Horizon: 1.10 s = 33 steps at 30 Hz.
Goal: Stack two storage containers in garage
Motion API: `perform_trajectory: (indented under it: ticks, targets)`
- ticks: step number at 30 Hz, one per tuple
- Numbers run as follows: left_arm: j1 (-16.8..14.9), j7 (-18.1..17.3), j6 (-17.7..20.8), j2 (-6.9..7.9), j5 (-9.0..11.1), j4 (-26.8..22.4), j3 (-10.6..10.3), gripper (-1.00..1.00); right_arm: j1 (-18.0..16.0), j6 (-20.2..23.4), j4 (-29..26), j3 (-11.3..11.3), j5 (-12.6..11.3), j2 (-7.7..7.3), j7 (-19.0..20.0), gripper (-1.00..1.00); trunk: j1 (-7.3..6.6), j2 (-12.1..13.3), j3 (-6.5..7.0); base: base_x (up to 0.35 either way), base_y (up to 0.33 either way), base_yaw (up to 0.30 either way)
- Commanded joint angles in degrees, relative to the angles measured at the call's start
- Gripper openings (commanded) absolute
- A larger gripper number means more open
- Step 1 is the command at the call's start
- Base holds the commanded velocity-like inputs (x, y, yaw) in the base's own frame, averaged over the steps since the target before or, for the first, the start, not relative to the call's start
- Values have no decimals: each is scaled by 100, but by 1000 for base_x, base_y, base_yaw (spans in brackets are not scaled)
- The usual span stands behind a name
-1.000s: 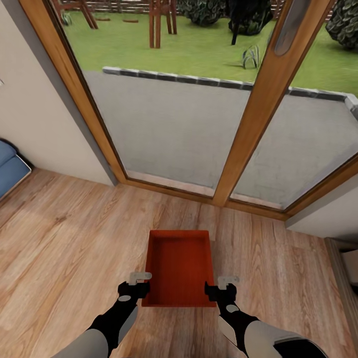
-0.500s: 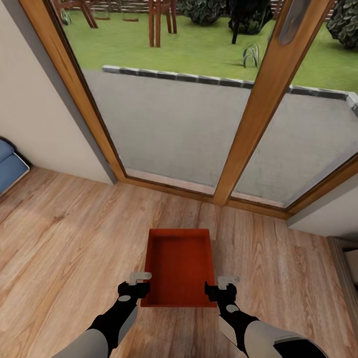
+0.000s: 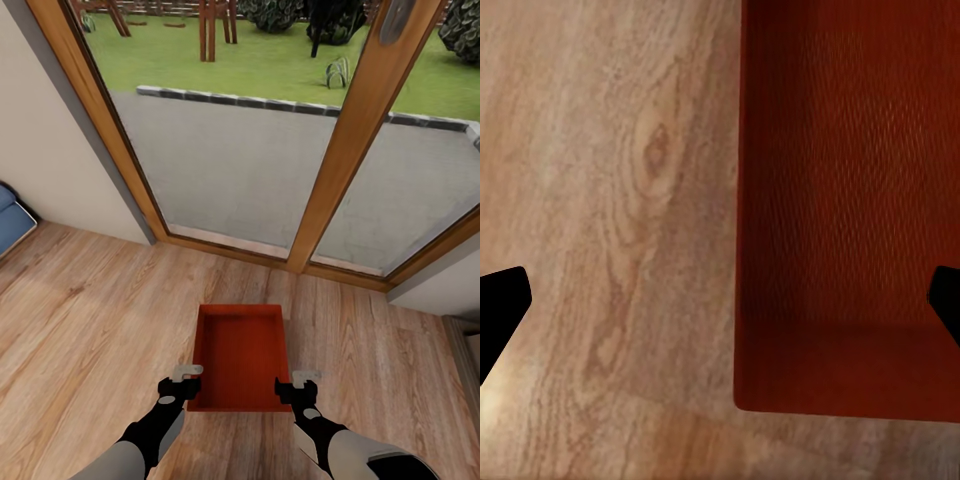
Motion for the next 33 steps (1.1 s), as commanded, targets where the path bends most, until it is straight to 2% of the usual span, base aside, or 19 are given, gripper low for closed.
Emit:
perform_trajectory:
  ticks: [1, 33]
  targets:
    - [-2, 43, 2, 4, 34, -2, -48, 100, -4, -8, 7, 41, 3, 2, -38, 100, 22, -43, -21, 0, 0, 0]
    - [-2, 43, 3, 12, 35, 5, -40, 100, -4, -8, 7, 40, 3, 2, -38, 100, 725, -1326, -596, 0, 0, 0]
